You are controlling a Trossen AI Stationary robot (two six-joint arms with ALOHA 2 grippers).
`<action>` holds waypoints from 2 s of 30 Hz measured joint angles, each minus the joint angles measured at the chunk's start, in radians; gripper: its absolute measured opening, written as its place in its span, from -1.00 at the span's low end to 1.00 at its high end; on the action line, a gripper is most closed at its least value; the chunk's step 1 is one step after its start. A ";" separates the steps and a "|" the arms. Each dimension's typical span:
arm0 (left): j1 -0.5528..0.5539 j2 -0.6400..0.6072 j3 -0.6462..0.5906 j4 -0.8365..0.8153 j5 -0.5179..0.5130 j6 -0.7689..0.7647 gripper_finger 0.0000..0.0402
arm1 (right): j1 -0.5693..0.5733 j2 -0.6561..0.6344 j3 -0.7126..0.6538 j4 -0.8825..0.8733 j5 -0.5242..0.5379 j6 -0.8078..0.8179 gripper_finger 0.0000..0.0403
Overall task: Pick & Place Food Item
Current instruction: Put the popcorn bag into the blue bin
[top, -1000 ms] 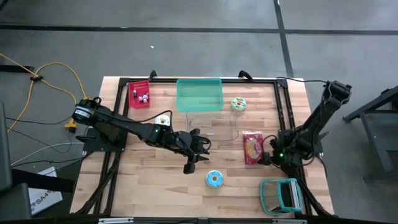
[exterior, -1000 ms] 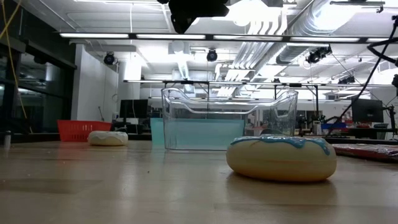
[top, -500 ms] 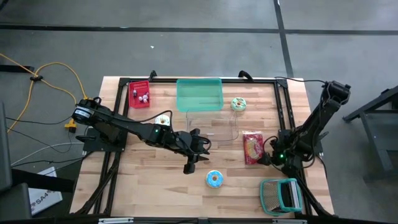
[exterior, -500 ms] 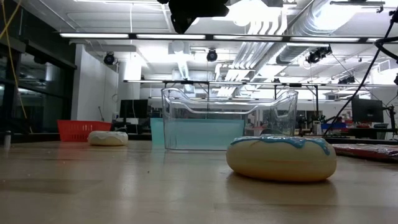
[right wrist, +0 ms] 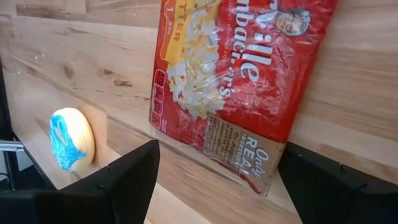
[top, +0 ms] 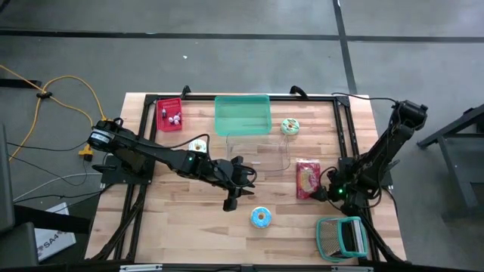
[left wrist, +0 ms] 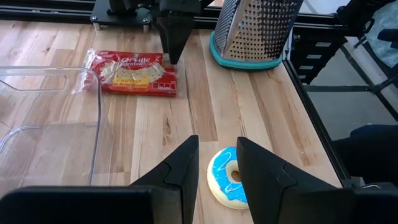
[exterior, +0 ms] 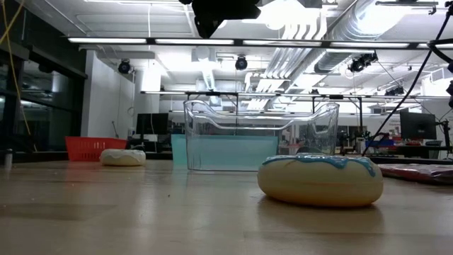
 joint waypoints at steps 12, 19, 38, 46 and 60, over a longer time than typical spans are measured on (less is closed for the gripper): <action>0.000 0.000 0.000 0.000 0.000 0.000 -0.48 | -0.001 0.001 -0.002 -0.002 -0.007 0.013 0.40; 0.000 0.000 0.000 0.000 0.000 0.000 -0.48 | 0.000 0.002 -0.002 0.005 -0.011 0.011 0.17; 0.000 0.000 0.000 0.000 0.000 0.000 -0.48 | -0.001 0.004 -0.006 0.031 0.066 -0.009 -0.16; 0.000 0.000 0.000 0.000 0.000 0.000 -0.48 | -0.001 0.003 -0.005 0.053 0.118 -0.017 -0.25; 0.000 0.000 0.000 0.000 0.000 -0.012 -0.48 | -0.004 0.017 -0.003 0.062 0.065 0.015 -0.26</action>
